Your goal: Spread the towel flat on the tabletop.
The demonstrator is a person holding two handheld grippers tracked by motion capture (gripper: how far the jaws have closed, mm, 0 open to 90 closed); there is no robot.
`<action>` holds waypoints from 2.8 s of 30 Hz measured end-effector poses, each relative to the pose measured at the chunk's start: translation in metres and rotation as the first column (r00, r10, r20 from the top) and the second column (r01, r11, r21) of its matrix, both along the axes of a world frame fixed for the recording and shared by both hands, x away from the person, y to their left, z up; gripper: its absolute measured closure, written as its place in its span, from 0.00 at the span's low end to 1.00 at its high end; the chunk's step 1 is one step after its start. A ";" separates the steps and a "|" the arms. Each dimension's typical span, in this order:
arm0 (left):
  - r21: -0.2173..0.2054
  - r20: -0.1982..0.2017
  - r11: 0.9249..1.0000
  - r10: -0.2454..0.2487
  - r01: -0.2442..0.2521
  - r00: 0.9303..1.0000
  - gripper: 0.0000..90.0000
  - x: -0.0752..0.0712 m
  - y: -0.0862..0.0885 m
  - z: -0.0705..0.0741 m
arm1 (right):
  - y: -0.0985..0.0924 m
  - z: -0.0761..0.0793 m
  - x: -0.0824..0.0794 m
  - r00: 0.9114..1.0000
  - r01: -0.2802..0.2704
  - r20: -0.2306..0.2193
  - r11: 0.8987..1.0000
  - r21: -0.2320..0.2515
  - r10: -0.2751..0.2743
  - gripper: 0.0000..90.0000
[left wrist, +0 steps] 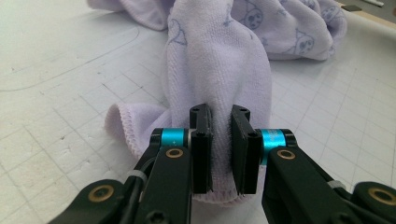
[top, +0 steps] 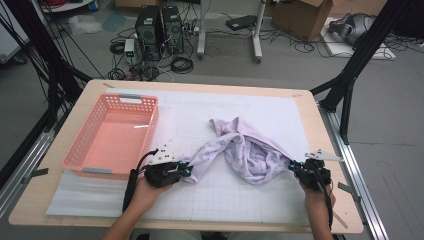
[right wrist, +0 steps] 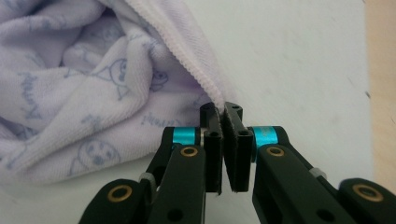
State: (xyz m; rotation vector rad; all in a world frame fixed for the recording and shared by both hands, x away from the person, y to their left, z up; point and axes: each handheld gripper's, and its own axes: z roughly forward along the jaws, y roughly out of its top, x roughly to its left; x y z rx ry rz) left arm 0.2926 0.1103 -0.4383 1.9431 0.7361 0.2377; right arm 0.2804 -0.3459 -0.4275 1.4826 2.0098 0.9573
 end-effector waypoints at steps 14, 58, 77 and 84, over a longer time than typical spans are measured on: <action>0.001 0.022 1.000 -0.031 0.031 0.999 0.88 0.000 -0.005 0.000 | 0.044 0.029 0.041 0.973 -0.198 0.126 0.979 0.036 0.192 0.49; -0.058 0.001 0.998 -0.006 0.006 1.000 0.42 0.013 -0.010 0.010 | 0.021 0.025 0.036 0.983 -0.119 0.146 0.990 0.073 0.108 0.61; 0.094 -0.011 0.995 0.015 -0.014 1.000 0.46 0.050 -0.047 0.006 | 0.078 -0.007 0.001 0.899 -0.437 -0.003 0.899 -0.021 0.437 0.58; 0.077 0.007 0.997 -0.010 0.010 1.000 0.84 0.049 -0.042 0.009 | 0.056 0.005 0.018 0.933 -0.359 0.015 0.933 -0.033 0.360 0.93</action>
